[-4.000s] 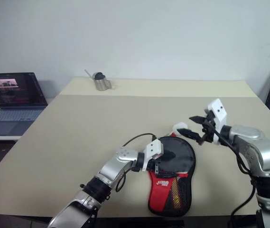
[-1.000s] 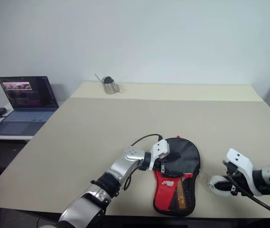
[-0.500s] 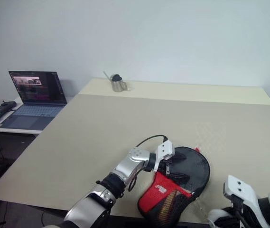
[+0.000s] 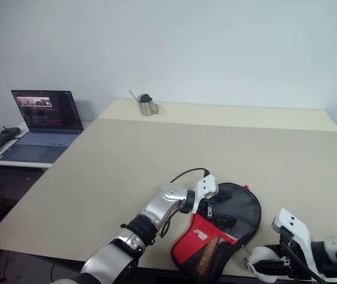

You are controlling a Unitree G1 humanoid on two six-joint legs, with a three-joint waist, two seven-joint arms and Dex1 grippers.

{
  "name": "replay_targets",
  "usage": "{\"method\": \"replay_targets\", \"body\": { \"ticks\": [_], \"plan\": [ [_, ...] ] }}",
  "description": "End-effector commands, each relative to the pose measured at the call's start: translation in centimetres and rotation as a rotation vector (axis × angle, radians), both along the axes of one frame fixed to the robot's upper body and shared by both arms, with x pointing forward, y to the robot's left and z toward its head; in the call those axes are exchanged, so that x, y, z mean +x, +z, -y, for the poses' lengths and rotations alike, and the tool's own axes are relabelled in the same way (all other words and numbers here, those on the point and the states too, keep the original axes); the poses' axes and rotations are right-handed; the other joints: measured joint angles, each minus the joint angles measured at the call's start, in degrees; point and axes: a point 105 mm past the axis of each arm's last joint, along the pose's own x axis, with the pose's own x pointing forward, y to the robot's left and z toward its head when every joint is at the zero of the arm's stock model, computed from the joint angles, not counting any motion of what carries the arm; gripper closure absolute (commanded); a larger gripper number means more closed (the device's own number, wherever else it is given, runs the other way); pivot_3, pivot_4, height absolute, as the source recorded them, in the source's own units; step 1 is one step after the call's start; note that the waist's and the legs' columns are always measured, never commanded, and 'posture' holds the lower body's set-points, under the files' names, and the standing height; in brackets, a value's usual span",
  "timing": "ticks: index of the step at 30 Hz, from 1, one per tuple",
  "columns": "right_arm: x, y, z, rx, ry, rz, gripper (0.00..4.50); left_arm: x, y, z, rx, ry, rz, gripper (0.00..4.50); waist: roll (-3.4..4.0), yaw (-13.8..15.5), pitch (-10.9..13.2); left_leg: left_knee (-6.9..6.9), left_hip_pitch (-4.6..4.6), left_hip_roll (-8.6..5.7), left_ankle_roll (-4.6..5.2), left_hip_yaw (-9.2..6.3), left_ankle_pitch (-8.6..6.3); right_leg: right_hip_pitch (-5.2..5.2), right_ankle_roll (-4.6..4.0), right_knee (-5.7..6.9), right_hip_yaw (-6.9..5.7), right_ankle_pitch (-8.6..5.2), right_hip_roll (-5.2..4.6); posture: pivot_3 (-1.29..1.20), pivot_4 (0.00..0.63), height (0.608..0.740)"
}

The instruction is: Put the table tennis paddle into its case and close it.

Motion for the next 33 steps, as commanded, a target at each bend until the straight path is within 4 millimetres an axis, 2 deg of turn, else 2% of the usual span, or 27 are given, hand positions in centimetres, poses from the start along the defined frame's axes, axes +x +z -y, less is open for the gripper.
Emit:
{"method": "replay_targets", "body": {
  "ticks": [1, 7, 10, 13, 16, 18, 19, 21, 25, 28, 31, 33],
  "plan": [
    [1.1, 1.9, -0.2, 0.046, -0.033, 0.066, 1.41, -0.5, -3.1, -0.8, 0.092, 0.035, -0.066, 0.00, 0.01, 0.02, 0.00, 0.00, 0.00, 0.00, 0.02, 0.00, 0.01, 0.00, 0.00, 0.01, -0.01, 0.00, -0.02, 0.00, 0.150, 0.740],
    [4.6, 3.8, 1.1, 0.079, -0.156, 0.147, 1.41, -0.2, -0.7, -0.4, 0.021, 0.013, 0.000, 0.00, 0.00, -0.06, 0.04, -0.02, -0.07, 0.01, 0.03, -0.02, 0.02, -0.05, 0.00, 0.00, -0.03, 0.00, -0.05, 0.00, 0.150, 0.740],
    [5.9, 3.6, 1.1, 0.052, -0.172, 0.199, 1.41, 0.0, 1.1, -0.6, -0.024, 0.005, 0.049, 0.00, 0.06, -0.15, 0.05, -0.04, -0.34, 0.01, 0.03, -0.01, 0.02, -0.31, -0.01, 0.01, -0.02, 0.00, -0.02, 0.00, 0.150, 0.740],
    [7.9, 2.9, 1.2, 0.036, -0.225, 0.244, 1.41, 0.1, 4.0, -1.4, -0.085, 0.005, 0.125, 0.00, -0.11, -0.74, 0.29, -0.07, -0.62, 0.02, 0.03, 0.06, 0.02, -0.78, -0.04, 0.21, 0.06, 0.00, 0.10, 0.00, 0.150, 0.740],
    [8.5, 2.1, 1.0, 0.019, -0.236, 0.251, 0.84, -0.3, 6.9, -2.8, -0.129, -0.002, 0.186, 0.00, 0.02, -1.23, 0.47, -0.05, -1.01, 0.05, 0.01, 0.09, 0.03, -1.27, -0.33, 0.42, 0.12, 0.17, 0.10, 0.00, 0.150, 0.740],
    [9.1, 1.3, 1.1, -0.010, -0.261, 0.261, 0.18, -0.8, 8.8, -4.3, -0.153, -0.012, 0.210, 0.00, 0.05, -1.34, 0.50, -0.07, -1.06, 0.05, 0.01, 0.11, 0.03, -1.37, -0.33, 0.47, 0.12, 0.18, 0.10, 0.00, 0.150, 0.740],
    [9.4, 1.0, 1.1, -0.016, -0.272, 0.269, 0.03, -1.2, 9.6, -5.1, -0.162, -0.017, 0.211, 0.00, 0.06, -1.40, 0.51, -0.08, -1.07, 0.08, 0.01, 0.09, 0.03, -1.38, -0.34, 0.46, 0.10, 0.17, 0.13, 0.00, 0.150, 0.740],
    [10.1, 0.8, 1.1, -0.014, -0.294, 0.290, 0.03, -1.8, 10.6, -6.7, -0.164, -0.021, 0.201, 0.00, 0.10, -1.38, 0.53, -0.09, -1.07, 0.11, 0.01, 0.08, 0.03, -1.39, -0.37, 0.45, 0.09, 0.15, 0.14, 0.00, 0.150, 0.740],
    [11.3, 0.3, 1.4, -0.021, -0.349, 0.316, 0.03, -2.3, 10.3, -10.2, -0.085, 0.007, 0.190, 0.00, 0.15, -1.65, 0.56, -0.07, -1.05, 0.12, 0.01, 0.10, 0.03, -1.38, -0.37, 0.47, 0.12, 0.15, 0.11, 0.00, 0.150, 0.740],
    [12.0, -0.2, 1.5, -0.019, -0.379, 0.313, 0.03, -2.1, 9.8, -12.0, -0.040, 0.059, 0.187, 0.00, 0.18, -1.75, 0.60, -0.06, -1.02, 0.12, 0.02, 0.10, 0.03, -1.38, -0.38, 0.50, 0.11, 0.15, 0.11, 0.00, 0.150, 0.740],
    [12.7, -0.8, 2.1, -0.030, -0.432, 0.285, 0.63, -2.1, 9.5, -13.0, -0.025, 0.108, 0.184, 0.00, 0.18, -1.61, 0.62, -0.04, -1.04, 0.15, 0.02, 0.08, 0.03, -1.37, -0.38, 0.50, 0.08, 0.15, 0.10, 0.00, 0.150, 0.740],
    [12.6, -1.0, 1.9, -0.029, -0.414, 0.267, 1.27, -2.3, 9.3, -13.1, -0.023, 0.117, 0.182, 0.00, 0.18, -1.53, 0.63, -0.04, -1.04, 0.17, 0.02, 0.11, 0.03, -1.38, -0.38, 0.49, 0.12, 0.15, 0.04, 0.00, 0.150, 0.740]
  ]
}}
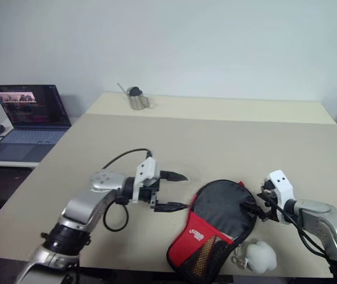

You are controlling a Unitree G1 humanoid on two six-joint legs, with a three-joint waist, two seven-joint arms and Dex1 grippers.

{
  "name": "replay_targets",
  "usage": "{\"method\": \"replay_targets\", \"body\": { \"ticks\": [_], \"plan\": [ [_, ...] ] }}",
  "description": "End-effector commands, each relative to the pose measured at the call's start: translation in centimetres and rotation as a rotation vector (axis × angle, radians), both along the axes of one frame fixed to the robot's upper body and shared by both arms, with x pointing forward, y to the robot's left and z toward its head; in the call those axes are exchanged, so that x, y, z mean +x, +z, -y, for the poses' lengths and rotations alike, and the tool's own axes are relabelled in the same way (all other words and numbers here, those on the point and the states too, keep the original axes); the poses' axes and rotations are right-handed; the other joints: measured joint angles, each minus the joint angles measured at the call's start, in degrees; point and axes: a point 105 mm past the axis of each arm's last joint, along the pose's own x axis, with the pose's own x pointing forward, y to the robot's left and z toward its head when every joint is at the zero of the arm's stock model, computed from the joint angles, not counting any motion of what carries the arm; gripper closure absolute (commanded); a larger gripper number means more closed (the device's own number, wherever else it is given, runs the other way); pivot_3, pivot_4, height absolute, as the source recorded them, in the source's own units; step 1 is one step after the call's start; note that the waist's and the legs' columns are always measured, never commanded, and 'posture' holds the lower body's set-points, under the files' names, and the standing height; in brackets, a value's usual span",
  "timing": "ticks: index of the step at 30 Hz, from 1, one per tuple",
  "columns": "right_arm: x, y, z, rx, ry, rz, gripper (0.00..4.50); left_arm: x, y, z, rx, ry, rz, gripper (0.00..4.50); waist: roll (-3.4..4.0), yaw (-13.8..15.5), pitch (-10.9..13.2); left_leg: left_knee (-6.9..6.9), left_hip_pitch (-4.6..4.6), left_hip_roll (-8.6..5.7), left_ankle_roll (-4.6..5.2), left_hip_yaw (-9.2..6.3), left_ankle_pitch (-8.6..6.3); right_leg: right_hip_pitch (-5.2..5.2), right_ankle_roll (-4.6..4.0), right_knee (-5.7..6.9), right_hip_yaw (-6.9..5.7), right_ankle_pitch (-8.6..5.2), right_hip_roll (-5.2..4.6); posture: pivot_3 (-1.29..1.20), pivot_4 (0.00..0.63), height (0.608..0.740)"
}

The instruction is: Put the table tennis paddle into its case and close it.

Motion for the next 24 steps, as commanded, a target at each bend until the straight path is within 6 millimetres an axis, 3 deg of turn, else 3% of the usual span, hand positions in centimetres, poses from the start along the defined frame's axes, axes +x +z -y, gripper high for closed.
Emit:
{"method": "replay_targets", "body": {
  "ticks": [1, 6, 10, 20, 24],
  "plan": [
    [0.2, 0.3, 0.1, -0.013, 0.010, 0.003, 1.61, -0.7, 1.2, 0.1, -0.027, -0.006, 0.053, 0.00, 0.00, 0.04, 0.00, -0.01, -0.01, 0.00, 0.00, 0.00, 0.00, 0.01, 0.00, -0.02, -0.01, 0.00, -0.01, 0.00, 0.150, 0.740],
    [0.6, 1.0, -0.8, 0.001, 0.071, 0.012, 3.30, -1.3, 1.1, 0.3, -0.032, -0.001, 0.050, 0.00, 0.00, -0.03, 0.00, 0.01, 0.01, 0.00, 0.01, 0.02, 0.00, 0.00, -0.01, 0.03, 0.01, 0.00, -0.02, 0.00, 0.150, 0.740],
    [2.2, 2.1, -1.8, -0.062, 0.140, 0.085, 4.48, -1.6, 0.8, 0.4, -0.027, -0.002, 0.050, 0.00, 0.02, -0.64, 0.01, 0.01, 0.09, -0.02, 0.01, 0.07, 0.00, 0.01, -0.03, 0.09, 0.04, 0.02, 0.05, 0.00, 0.150, 0.740],
    [6.4, 5.5, -5.6, -0.141, 0.339, 0.257, 4.48, -1.7, 0.8, 0.7, -0.023, -0.004, 0.059, 0.00, -0.09, -1.46, 0.28, 0.01, 0.31, -0.01, 0.01, 0.33, 0.00, -0.13, -0.17, 0.59, 0.32, -0.06, 0.09, 0.00, 0.150, 0.740],
    [7.6, 6.5, -8.6, -0.130, 0.428, 0.299, 4.48, -1.7, 0.7, 0.9, -0.027, -0.001, 0.059, 0.00, -0.11, -1.48, 0.34, 0.00, 0.33, 0.01, 0.01, 0.32, 0.00, -0.25, -0.21, 0.76, 0.52, -0.08, 0.09, 0.00, 0.150, 0.740]
  ]
}}
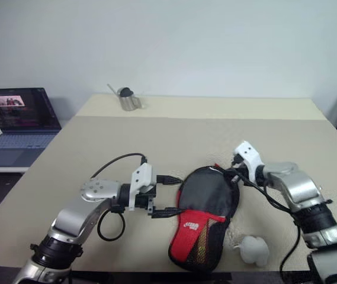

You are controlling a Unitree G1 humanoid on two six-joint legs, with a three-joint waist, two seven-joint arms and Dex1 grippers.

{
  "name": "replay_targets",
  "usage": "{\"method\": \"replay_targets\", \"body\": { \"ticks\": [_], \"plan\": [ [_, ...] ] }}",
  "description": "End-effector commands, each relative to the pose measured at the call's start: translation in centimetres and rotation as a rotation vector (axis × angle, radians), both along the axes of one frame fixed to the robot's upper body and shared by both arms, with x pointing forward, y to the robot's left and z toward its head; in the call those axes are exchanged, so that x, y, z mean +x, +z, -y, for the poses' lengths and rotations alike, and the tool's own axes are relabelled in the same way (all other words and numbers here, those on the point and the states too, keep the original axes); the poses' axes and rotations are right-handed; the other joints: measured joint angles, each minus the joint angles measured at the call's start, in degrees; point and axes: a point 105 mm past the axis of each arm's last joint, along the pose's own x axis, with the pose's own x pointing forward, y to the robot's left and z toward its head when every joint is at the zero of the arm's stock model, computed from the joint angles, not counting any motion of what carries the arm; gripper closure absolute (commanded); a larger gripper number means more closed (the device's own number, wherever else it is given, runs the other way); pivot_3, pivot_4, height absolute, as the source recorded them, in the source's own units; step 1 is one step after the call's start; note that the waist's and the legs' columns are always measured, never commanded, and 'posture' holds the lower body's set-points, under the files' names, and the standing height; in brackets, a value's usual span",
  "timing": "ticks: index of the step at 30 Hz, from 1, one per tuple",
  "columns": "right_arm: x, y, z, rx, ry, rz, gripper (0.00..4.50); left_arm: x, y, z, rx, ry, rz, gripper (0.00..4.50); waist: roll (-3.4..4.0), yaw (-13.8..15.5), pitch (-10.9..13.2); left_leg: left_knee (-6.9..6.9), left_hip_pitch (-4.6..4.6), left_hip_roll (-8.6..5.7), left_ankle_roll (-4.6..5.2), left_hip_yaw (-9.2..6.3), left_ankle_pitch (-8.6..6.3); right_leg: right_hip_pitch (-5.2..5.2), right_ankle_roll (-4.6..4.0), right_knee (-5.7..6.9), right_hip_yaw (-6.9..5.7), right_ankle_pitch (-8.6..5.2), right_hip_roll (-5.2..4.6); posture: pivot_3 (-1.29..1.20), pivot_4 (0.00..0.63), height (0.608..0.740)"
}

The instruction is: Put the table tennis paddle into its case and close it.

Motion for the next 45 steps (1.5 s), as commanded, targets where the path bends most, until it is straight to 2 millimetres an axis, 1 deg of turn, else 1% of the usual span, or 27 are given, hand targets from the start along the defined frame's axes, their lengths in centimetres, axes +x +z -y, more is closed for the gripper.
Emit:
{"method": "replay_targets", "body": {
  "ticks": [1, 3, 4, 9, 13, 16, 18, 20, 21, 22, 25, 28, 30, 33, 36, 37, 39, 43, 45],
  "plan": [
    [1.0, 2.1, -2.2, 0.001, 0.087, 0.091, 4.48, -0.3, 0.7, 0.7, -0.014, -0.025, 0.034, 0.00, 0.00, 0.09, 0.01, 0.00, 0.00, 0.00, 0.00, 0.00, 0.00, 0.00, 0.00, 0.00, 0.00, 0.00, 0.00, 0.00, 0.150, 0.740],
    [1.7, 2.3, -3.3, -0.005, 0.112, 0.108, 4.48, -0.3, 0.6, 0.8, -0.015, -0.022, 0.033, 0.00, -0.02, 0.12, 0.04, 0.01, -0.01, 0.02, 0.00, 0.04, 0.00, -0.10, -0.01, 0.05, 0.17, -0.01, -0.03, 0.00, 0.150, 0.740],
    [1.9, 2.3, -3.5, -0.006, 0.116, 0.112, 4.48, -0.4, 0.6, 0.8, -0.016, -0.022, 0.032, 0.00, -0.02, 0.09, 0.04, 0.02, 0.01, 0.03, 0.00, 0.07, 0.00, -0.14, -0.01, 0.11, 0.26, -0.01, -0.05, 0.00, 0.150, 0.740],
    [3.0, 1.9, -4.0, -0.021, 0.125, 0.118, 4.48, -0.3, 0.4, 0.9, -0.014, -0.020, 0.031, 0.00, -0.02, 0.09, 0.04, 0.00, 0.00, 0.04, 0.00, 0.13, 0.00, -0.20, -0.01, 0.13, 0.33, -0.01, -0.04, 0.00, 0.150, 0.740],
    [3.6, 1.1, -4.3, -0.038, 0.106, 0.110, 4.48, -0.2, 0.4, 1.1, -0.014, -0.020, 0.032, 0.00, -0.02, 0.09, 0.04, 0.01, 0.00, 0.05, 0.00, 0.17, 0.00, -0.21, -0.01, 0.13, 0.39, -0.01, -0.05, 0.00, 0.150, 0.740],
    [3.8, 0.9, -4.1, -0.036, 0.083, 0.108, 3.82, -0.1, 0.3, 1.2, -0.014, -0.023, 0.031, 0.00, -0.01, 0.07, 0.05, 0.01, 0.01, 0.06, 0.00, 0.17, 0.00, -0.23, -0.01, 0.16, 0.41, 0.00, -0.05, 0.00, 0.150, 0.740],
    [4.0, 1.0, -4.0, -0.042, 0.068, 0.124, 3.14, -0.1, 0.3, 1.3, -0.014, -0.027, 0.031, 0.00, -0.01, 0.07, 0.05, 0.01, 0.01, 0.06, 0.00, 0.18, 0.00, -0.25, -0.01, 0.17, 0.41, 0.00, -0.05, 0.00, 0.150, 0.740],
    [4.1, 1.3, -3.7, -0.029, 0.051, 0.138, 2.40, 0.0, 0.4, 1.6, -0.018, -0.035, 0.030, 0.00, -0.01, 0.08, 0.05, 0.01, 0.00, 0.06, 0.00, 0.18, 0.00, -0.25, -0.01, 0.17, 0.42, 0.00, -0.05, 0.00, 0.150, 0.740],
    [4.1, 1.7, -3.6, -0.015, 0.042, 0.147, 2.11, 0.0, 0.4, 1.7, -0.020, -0.038, 0.029, 0.00, -0.01, 0.09, 0.05, 0.01, 0.00, 0.06, 0.00, 0.18, 0.00, -0.25, -0.01, 0.18, 0.42, 0.00, -0.05, 0.00, 0.150, 0.740],
    [4.3, 2.4, -3.5, 0.013, 0.011, 0.171, 2.11, 0.2, 0.4, 1.8, -0.021, -0.039, 0.028, 0.00, -0.01, 0.09, 0.04, 0.01, 0.00, 0.06, 0.00, 0.19, 0.00, -0.25, -0.01, 0.18, 0.41, 0.00, -0.06, 0.00, 0.150, 0.740],
    [4.0, 3.9, -3.5, 0.160, -0.049, 0.128, 2.11, 0.7, 0.2, 2.1, -0.015, -0.044, 0.032, 0.00, -0.01, 0.10, 0.05, 0.01, 0.00, 0.06, 0.00, 0.18, 0.00, -0.25, -0.01, 0.19, 0.41, 0.00, -0.06, 0.00, 0.150, 0.740],
    [2.7, 4.1, -3.1, 0.208, -0.072, 0.096, 2.11, 1.2, -0.2, 2.5, -0.008, -0.057, 0.025, 0.00, -0.01, 0.16, 0.04, 0.00, 0.00, 0.07, 0.00, 0.17, 0.00, -0.25, -0.01, 0.19, 0.41, 0.00, -0.06, 0.00, 0.150, 0.740],
    [1.3, 4.0, -2.5, 0.211, -0.068, 0.081, 2.11, 1.4, -0.6, 2.8, 0.007, -0.074, 0.026, 0.00, -0.01, 0.25, 0.04, 0.00, -0.02, 0.06, 0.00, 0.16, 0.00, -0.24, -0.01, 0.17, 0.42, 0.00, -0.07, 0.00, 0.150, 0.740],
    [-1.8, 3.5, -1.1, 0.212, -0.048, 0.028, 2.11, 2.1, -1.5, 3.3, 0.045, -0.084, 0.035, 0.00, 0.00, 0.78, 0.05, 0.03, -0.14, 0.04, 0.00, 0.06, 0.00, -0.25, -0.01, 0.14, 0.41, -0.01, -0.16, 0.00, 0.150, 0.740],
    [-6.1, 3.1, 1.0, 0.201, -0.016, -0.047, 2.11, 3.0, -2.6, 4.4, 0.075, -0.099, 0.043, 0.00, 0.00, 1.10, 0.05, 0.10, -0.24, -0.02, 0.01, 0.09, 0.00, -0.31, 0.00, 0.13, 0.38, -0.01, -0.21, 0.00, 0.150, 0.740],
    [-7.1, 3.1, 1.4, 0.195, -0.011, -0.064, 2.11, 3.1, -2.9, 4.8, 0.079, -0.111, 0.046, 0.00, 0.00, 1.26, 0.05, 0.11, -0.24, -0.05, 0.02, 0.12, 0.00, -0.31, 0.01, 0.12, 0.37, -0.01, -0.20, 0.00, 0.150, 0.740],
    [-8.7, 2.9, 2.1, 0.182, -0.015, -0.092, 2.11, 3.3, -3.2, 5.7, 0.077, -0.135, 0.048, 0.00, 0.00, 1.38, 0.05, 0.13, -0.27, -0.12, 0.02, 0.12, 0.00, -0.31, 0.02, 0.10, 0.35, -0.01, -0.16, 0.00, 0.150, 0.740],
    [-11.3, 2.8, 2.7, 0.171, 0.005, -0.138, 2.11, 3.4, -3.9, 7.1, 0.086, -0.183, 0.047, 0.00, -0.02, 0.54, 0.06, 0.11, -0.17, -0.13, 0.02, 0.16, 0.00, -0.30, 0.04, 0.17, 0.41, 0.00, 0.05, 0.00, 0.150, 0.740],
    [-12.5, 2.8, 2.7, 0.164, 0.026, -0.150, 1.75, 3.4, -4.4, 7.6, 0.096, -0.207, 0.042, 0.00, -0.02, 0.31, 0.06, 0.09, -0.16, -0.11, 0.02, 0.17, 0.00, -0.28, 0.04, 0.18, 0.40, 0.00, 0.11, 0.00, 0.150, 0.740]
  ]
}}
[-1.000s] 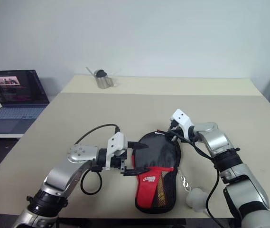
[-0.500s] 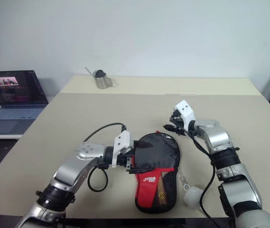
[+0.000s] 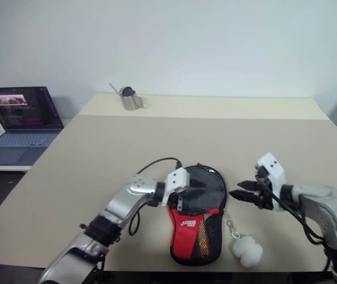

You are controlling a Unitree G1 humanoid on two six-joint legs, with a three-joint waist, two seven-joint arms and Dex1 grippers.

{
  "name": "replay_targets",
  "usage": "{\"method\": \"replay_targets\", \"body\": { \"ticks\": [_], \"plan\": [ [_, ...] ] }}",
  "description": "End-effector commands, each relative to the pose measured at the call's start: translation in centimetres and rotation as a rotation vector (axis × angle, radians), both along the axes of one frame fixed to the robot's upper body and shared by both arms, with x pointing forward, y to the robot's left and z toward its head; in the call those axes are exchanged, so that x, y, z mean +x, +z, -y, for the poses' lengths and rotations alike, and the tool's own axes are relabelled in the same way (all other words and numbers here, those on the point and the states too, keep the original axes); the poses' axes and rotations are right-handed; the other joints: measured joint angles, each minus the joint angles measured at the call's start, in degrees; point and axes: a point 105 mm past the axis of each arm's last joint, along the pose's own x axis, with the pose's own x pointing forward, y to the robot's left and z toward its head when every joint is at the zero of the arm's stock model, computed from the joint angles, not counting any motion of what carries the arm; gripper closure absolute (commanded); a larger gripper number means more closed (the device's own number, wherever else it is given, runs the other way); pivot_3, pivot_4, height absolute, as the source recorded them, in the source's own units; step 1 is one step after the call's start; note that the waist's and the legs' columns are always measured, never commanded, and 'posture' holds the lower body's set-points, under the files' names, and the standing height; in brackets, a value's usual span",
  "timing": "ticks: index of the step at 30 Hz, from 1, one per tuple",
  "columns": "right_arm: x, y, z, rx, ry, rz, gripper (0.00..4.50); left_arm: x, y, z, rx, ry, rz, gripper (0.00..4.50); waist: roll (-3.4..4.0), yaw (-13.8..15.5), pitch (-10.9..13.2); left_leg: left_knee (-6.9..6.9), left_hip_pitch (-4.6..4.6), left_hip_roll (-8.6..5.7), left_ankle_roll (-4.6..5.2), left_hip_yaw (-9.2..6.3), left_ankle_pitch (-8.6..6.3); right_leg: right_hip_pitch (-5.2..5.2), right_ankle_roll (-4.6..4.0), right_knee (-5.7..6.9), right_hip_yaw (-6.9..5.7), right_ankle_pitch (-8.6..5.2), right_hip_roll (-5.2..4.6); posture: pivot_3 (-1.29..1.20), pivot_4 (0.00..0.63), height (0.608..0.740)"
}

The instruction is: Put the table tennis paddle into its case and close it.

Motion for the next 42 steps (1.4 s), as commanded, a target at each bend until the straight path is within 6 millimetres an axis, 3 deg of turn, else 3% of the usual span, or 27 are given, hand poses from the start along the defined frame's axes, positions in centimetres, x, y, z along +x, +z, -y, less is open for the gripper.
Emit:
{"method": "replay_targets", "body": {
  "ticks": [1, 5, 6, 9, 19, 25, 32, 36, 42],
  "plan": [
    [-2.0, 1.3, -0.3, -0.007, 0.064, 0.030, 1.53, -0.2, -0.1, 0.6, 0.018, -0.056, 0.029, 0.00, 0.00, -0.29, 0.00, 0.00, 0.01, 0.01, 0.00, 0.00, 0.00, 0.00, 0.00, 0.00, 0.01, 0.00, 0.03, 0.00, 0.150, 0.740],
    [-3.5, 1.1, -0.3, -0.069, 0.113, 0.026, 0.14, -0.1, -0.9, 0.5, 0.042, -0.069, 0.035, 0.00, -0.01, -0.29, 0.00, -0.01, 0.09, 0.02, 0.00, 0.00, 0.00, 0.03, 0.00, -0.01, 0.07, 0.00, 0.06, 0.00, 0.150, 0.740],
    [-4.0, 1.1, -0.4, -0.079, 0.128, 0.020, 0.03, -0.2, -1.1, 0.4, 0.049, -0.072, 0.036, 0.00, -0.02, -0.24, 0.00, -0.01, 0.09, 0.01, 0.00, 0.00, 0.00, 0.06, 0.01, -0.02, 0.05, 0.00, 0.06, 0.00, 0.150, 0.740],
    [-5.0, 0.8, -0.6, -0.097, 0.157, 0.004, 0.03, -0.4, -1.4, 0.1, 0.056, -0.080, 0.026, 0.00, -0.05, -0.32, 0.00, -0.01, 0.14, 0.02, 0.00, 0.01, 0.00, 0.10, 0.01, -0.03, 0.05, -0.01, 0.06, 0.00, 0.150, 0.740],
    [-7.0, -3.7, -1.4, -0.160, 0.180, -0.106, 0.03, -0.4, -1.9, -0.5, 0.079, -0.085, 0.018, 0.00, -0.11, -0.41, -0.03, -0.01, 0.39, 0.09, 0.00, 0.02, -0.01, 0.38, 0.03, -0.05, 0.03, -0.02, 0.18, 0.00, 0.150, 0.740],
    [-6.4, -5.9, -0.5, -0.241, 0.128, -0.107, 0.03, -0.4, -1.8, -0.4, 0.073, -0.082, 0.017, 0.00, -0.17, -0.38, -0.06, -0.01, 0.40, 0.10, 0.00, 0.01, -0.01, 0.39, 0.03, -0.05, 0.04, -0.02, 0.20, 0.00, 0.150, 0.740],
    [-6.3, -6.9, -0.2, -0.306, 0.139, -0.071, 0.03, -0.1, -1.7, -0.4, 0.067, -0.069, 0.023, 0.00, -0.18, -0.38, -0.06, -0.01, 0.40, 0.10, 0.00, 0.01, -0.01, 0.39, 0.03, -0.05, 0.04, -0.02, 0.21, 0.00, 0.150, 0.740],
    [-5.9, -6.8, -0.3, -0.317, 0.144, -0.034, 0.87, 0.0, -1.7, -0.3, 0.066, -0.065, 0.022, 0.00, -0.18, -0.39, -0.07, -0.01, 0.42, 0.10, 0.00, 0.01, -0.01, 0.39, 0.04, -0.05, 0.05, -0.03, 0.21, 0.00, 0.150, 0.740],
    [-5.4, -6.0, -0.1, -0.347, 0.174, 0.025, 2.92, -0.1, -2.5, -0.4, 0.087, -0.073, -0.019, 0.00, -0.21, -0.37, -0.09, 0.01, 0.42, 0.09, 0.00, 0.01, 0.00, 0.42, 0.04, -0.05, 0.02, -0.03, 0.20, 0.00, 0.150, 0.740]
  ]
}}
